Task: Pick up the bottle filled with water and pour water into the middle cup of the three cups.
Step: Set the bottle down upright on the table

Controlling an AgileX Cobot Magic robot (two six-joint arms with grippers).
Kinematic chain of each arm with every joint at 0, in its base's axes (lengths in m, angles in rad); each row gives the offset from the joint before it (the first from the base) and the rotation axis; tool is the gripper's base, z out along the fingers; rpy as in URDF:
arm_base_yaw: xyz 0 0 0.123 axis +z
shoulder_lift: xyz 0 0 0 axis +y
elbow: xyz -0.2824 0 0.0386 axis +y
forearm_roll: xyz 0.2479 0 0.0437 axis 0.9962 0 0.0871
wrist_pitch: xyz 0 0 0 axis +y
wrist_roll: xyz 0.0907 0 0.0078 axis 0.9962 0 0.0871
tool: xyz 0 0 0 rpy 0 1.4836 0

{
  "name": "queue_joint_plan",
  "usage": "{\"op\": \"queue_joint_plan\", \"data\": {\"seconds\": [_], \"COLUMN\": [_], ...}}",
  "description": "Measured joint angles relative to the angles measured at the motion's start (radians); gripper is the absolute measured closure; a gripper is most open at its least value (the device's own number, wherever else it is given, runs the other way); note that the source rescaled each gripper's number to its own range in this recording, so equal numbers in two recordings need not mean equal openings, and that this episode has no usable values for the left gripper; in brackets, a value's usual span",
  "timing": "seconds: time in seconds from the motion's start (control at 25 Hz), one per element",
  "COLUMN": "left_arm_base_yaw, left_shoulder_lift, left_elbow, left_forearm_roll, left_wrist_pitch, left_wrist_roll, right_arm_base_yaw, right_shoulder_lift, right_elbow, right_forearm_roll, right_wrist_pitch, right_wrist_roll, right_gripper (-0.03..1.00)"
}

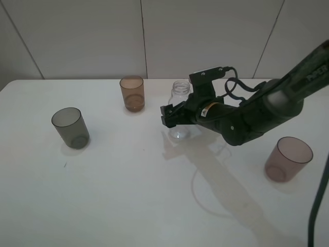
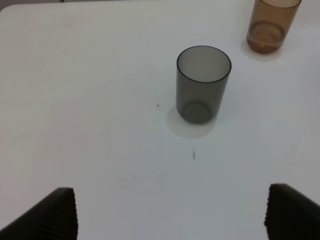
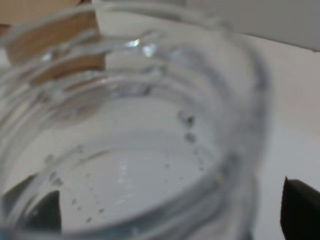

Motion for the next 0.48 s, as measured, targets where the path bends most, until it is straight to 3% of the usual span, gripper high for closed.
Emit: {"op": "queue_joint_plan", "data": {"seconds": [0.32, 0.48], "left_arm_base_yaw": [0.0, 0.0], "left_shoulder_lift": [0.0, 0.0], "left_elbow": [0.0, 0.0], "left_forearm_roll": [0.0, 0.0], "left_wrist_pitch": [0.0, 0.0], "left_wrist_roll": [0.0, 0.0], "right_arm_base_yaw": [0.0, 0.0], "right_shoulder_lift": [-0.148, -0.25], "right_elbow": [0.003, 0.004], "right_forearm_roll": [-0.001, 0.0], "right_wrist_pitch": [-0.003, 0.048], "right_wrist_roll": [-0.055, -0.102], "right_gripper": [-0.03, -0.03]}}
